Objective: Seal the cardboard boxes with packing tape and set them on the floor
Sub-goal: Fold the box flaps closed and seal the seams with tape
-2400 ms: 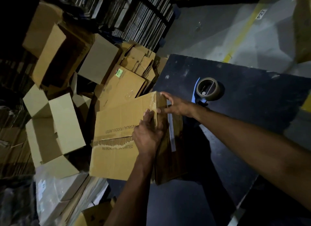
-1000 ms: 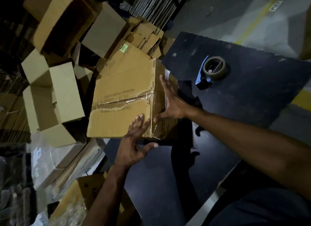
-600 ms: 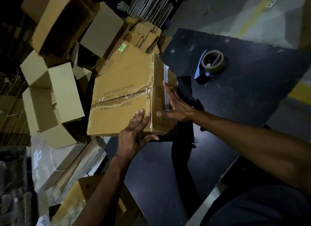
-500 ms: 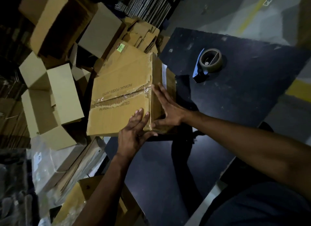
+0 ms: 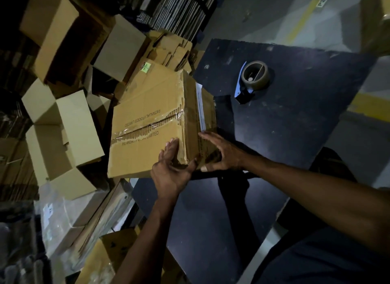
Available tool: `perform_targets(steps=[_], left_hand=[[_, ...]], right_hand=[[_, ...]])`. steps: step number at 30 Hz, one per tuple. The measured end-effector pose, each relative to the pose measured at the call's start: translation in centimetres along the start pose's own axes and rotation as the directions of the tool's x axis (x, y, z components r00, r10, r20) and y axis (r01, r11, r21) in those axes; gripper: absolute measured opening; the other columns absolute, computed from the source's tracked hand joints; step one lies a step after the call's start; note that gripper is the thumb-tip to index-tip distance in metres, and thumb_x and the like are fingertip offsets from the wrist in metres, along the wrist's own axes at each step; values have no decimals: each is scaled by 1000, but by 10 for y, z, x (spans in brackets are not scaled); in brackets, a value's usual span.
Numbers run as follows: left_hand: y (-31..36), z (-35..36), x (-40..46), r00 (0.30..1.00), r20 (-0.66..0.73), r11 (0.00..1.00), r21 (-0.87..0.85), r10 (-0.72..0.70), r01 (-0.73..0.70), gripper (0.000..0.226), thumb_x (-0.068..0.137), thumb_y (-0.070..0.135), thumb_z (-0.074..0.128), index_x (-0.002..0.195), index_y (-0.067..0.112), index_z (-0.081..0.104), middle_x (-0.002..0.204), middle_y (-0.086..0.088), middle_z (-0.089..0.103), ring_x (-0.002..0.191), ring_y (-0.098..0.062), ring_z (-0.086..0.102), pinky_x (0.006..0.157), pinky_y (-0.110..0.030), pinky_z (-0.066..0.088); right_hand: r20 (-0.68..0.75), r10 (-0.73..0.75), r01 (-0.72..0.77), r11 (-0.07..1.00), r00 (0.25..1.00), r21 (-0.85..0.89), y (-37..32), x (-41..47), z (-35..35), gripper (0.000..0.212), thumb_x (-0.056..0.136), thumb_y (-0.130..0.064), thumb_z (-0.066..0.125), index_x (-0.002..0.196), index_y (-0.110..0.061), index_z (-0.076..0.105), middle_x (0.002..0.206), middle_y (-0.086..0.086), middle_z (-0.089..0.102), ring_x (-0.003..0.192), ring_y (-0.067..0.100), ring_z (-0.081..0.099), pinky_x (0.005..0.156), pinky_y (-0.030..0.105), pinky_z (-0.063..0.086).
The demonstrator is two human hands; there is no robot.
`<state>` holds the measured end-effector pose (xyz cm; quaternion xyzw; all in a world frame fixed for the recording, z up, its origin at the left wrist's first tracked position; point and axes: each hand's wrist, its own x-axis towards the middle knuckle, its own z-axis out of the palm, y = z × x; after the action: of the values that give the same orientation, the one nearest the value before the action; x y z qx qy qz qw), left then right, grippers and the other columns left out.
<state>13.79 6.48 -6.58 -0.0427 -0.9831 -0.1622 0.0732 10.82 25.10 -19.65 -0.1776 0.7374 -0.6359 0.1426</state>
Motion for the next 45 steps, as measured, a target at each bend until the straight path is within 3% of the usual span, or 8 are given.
perform_targets(steps=[12,18,21,26,31,34,39,45], left_hand=[[13,2,2,992,-68,994,10,-106,107,60,82,57,76,133,26,71,138,2,66,133,-11,58,113,-43,49],[-21,-29,8,960,266,991,-125,84,-52,77,85,67,72,150,29,55,158,12,46,149,-1,35,122,-34,37],[-32,-29,5,930,319,980,8,184,-197,105,68,65,87,156,23,46,164,10,36,153,-4,27,124,-24,28],[-35,-19,11,942,187,943,133,279,-306,80,80,48,82,149,18,55,157,4,43,146,-13,41,113,-36,47],[-43,-20,11,916,223,919,140,334,-369,78,89,58,67,154,20,49,160,4,39,149,-14,38,114,-32,42],[-45,-19,7,899,264,911,127,350,-392,79,94,57,61,159,18,41,165,-1,34,154,-17,30,121,-34,34],[-46,-3,-3,905,198,900,154,377,-408,66,109,52,38,160,10,35,168,-11,29,157,-25,24,129,-39,20],[-40,-13,-1,899,225,904,124,376,-409,55,111,38,40,159,10,39,167,-8,33,156,-20,27,125,-46,29]], right_hand=[[-172,239,-209,961,956,180,3,13,36,117,67,-78,74,160,-40,13,161,7,18,148,30,21,121,49,25],[-92,277,-251,941,957,228,1,3,18,106,66,-95,56,154,-50,20,165,0,15,152,26,21,121,57,26],[-98,217,-186,949,971,257,-20,4,21,105,81,-77,62,161,-38,6,169,0,3,154,19,8,123,45,16],[-188,224,-186,962,956,200,-37,18,42,123,64,-85,71,159,-47,3,170,0,1,156,27,7,122,59,21],[-163,173,-137,967,971,213,-32,11,30,104,84,-52,78,162,-34,12,168,4,12,153,23,19,114,33,20],[-151,180,-136,955,972,265,-34,9,27,99,88,-52,73,162,-35,10,169,2,10,154,21,16,122,40,20],[-161,40,-54,995,986,-88,-29,10,41,87,93,-75,40,153,-53,-19,168,-1,-25,154,28,-22,123,55,3],[-182,-53,5,967,982,-256,-16,9,43,78,96,-77,15,161,-41,-8,170,-2,-19,157,21,-9,125,38,5]])
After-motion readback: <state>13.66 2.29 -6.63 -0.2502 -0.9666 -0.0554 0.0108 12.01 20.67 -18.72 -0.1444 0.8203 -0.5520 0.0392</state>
